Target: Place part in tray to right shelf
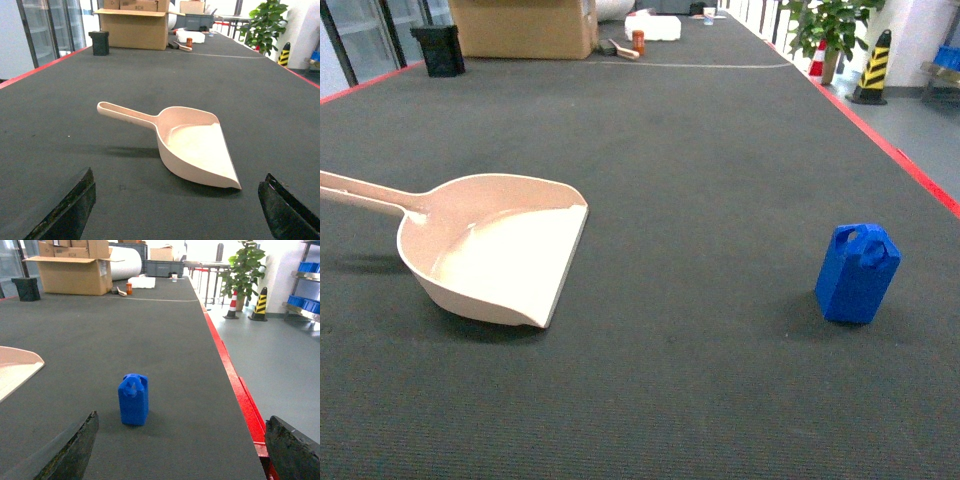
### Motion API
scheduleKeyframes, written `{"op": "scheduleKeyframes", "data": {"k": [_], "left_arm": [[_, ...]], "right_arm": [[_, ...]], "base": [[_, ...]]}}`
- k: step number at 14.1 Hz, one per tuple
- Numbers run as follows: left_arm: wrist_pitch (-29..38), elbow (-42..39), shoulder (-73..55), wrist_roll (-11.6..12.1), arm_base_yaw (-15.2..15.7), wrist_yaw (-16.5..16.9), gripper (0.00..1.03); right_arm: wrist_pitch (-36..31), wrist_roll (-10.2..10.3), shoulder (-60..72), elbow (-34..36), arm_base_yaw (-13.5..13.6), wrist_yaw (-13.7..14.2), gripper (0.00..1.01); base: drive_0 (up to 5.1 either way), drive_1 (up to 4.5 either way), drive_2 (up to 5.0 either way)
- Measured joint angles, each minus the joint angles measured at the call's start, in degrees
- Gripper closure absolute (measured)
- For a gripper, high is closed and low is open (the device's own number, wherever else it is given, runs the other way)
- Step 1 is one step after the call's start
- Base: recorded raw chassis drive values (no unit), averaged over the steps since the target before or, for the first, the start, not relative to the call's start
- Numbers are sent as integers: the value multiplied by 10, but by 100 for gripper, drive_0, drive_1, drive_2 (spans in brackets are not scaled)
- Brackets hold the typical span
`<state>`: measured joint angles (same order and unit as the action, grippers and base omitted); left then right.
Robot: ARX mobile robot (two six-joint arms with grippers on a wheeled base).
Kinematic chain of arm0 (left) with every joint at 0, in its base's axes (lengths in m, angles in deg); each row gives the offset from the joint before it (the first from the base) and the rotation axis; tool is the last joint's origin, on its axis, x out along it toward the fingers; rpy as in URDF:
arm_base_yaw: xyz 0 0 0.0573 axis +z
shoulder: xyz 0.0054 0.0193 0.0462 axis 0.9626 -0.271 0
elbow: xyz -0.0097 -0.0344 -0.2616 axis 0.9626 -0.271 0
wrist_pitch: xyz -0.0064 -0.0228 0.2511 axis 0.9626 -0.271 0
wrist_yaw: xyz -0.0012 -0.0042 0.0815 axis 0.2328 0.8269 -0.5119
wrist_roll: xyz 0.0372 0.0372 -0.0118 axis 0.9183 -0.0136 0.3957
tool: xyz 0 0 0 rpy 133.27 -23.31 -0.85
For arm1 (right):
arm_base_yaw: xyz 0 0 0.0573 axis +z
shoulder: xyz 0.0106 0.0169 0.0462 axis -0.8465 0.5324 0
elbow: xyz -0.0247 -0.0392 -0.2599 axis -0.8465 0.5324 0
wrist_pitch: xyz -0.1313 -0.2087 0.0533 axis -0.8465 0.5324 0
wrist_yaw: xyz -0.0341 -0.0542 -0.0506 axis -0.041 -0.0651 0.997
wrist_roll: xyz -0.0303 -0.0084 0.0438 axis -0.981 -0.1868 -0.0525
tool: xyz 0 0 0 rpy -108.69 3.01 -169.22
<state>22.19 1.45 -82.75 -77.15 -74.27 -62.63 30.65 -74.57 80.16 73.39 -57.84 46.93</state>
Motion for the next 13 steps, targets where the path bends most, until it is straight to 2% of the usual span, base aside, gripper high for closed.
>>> {"op": "scheduleKeyframes", "data": {"k": [13], "left_arm": [[0, 0, 0, 0, 0, 0, 5]], "right_arm": [[0, 0, 0, 0, 0, 0, 3]], "base": [[0, 0, 0]]}}
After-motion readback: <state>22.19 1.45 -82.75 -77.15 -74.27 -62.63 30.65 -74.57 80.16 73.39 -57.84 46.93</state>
